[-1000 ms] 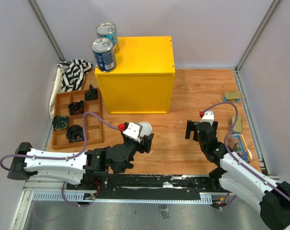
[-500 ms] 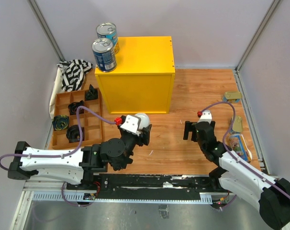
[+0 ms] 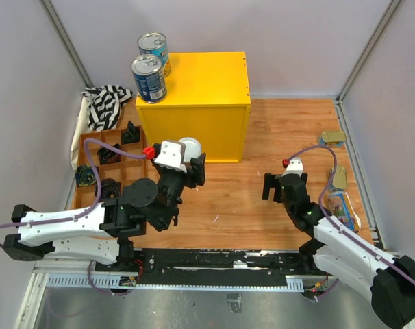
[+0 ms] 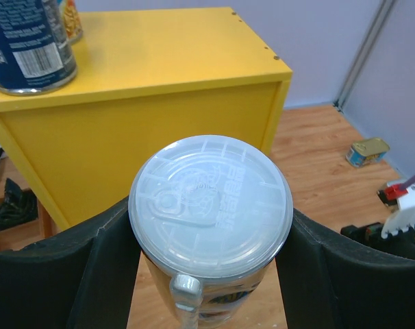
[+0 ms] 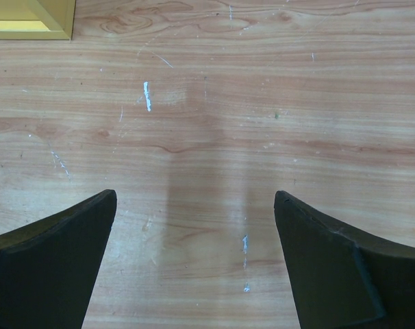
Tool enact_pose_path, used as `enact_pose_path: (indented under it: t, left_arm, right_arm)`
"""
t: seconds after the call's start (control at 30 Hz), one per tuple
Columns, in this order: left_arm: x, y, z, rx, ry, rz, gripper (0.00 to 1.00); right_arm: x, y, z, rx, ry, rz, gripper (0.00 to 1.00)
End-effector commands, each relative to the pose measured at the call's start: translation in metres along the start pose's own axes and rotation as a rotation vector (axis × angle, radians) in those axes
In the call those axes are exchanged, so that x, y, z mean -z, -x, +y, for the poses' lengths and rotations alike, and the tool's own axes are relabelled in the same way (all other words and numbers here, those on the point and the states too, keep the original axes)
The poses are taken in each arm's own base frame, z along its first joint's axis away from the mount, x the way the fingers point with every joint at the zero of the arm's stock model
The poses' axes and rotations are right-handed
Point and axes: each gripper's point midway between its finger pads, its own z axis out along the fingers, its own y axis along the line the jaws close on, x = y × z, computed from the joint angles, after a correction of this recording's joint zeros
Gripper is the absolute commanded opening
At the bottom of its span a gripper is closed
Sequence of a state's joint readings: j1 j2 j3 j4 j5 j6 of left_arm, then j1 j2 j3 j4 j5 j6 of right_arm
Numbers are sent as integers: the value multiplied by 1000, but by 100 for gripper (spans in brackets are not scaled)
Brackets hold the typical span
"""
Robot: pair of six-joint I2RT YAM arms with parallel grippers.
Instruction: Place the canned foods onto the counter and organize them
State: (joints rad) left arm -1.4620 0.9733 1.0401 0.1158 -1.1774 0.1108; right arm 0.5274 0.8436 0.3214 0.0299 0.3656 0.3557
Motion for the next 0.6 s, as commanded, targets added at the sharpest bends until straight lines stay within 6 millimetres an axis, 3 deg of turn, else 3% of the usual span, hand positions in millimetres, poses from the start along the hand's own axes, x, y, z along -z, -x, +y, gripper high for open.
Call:
enact_pose_path:
  t: [0.0,0.27,0.57]
  left_arm:
    - [-7,47,12,96,29,-67,0]
    - [-33,74,13,58,42,-93,0]
    - [-76,101,22,47,63,-102,0]
  right_arm:
    - [2,13,-2,-27,-5,-43,98]
    - [3,14,-1,-31,4,-49,98]
    - [4,13,0,-30,12,-54,98]
